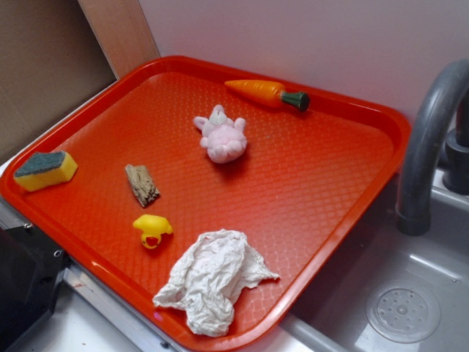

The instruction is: Grab the green sponge.

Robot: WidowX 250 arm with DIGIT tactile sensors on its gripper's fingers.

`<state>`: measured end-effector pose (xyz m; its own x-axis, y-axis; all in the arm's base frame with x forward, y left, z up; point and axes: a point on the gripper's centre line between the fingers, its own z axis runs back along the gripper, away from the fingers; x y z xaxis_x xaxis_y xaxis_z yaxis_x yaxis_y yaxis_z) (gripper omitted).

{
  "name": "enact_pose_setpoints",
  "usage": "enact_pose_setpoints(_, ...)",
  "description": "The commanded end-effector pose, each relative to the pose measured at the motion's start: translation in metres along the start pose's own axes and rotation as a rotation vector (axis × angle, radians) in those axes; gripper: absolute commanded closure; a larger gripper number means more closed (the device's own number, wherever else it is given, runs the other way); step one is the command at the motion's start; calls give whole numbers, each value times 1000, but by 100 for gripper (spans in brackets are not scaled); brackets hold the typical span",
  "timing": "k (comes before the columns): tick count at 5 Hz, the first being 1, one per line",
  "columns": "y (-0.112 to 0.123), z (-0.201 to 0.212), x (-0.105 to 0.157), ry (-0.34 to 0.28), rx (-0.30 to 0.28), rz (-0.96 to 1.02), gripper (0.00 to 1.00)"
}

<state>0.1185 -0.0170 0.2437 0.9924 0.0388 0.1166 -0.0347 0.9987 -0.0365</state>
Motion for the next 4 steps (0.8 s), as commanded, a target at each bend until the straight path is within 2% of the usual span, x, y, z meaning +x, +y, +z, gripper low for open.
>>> enact_pose_setpoints(1,0,0,0,0,0,0,0)
enact_pose_setpoints(2,22,-13,31,-99,121,-262,0)
enact_pose_setpoints(3,39,-35,39,-83,189,-530,0)
enact_pose_setpoints(4,47,-57,37,-52,163,-776,0)
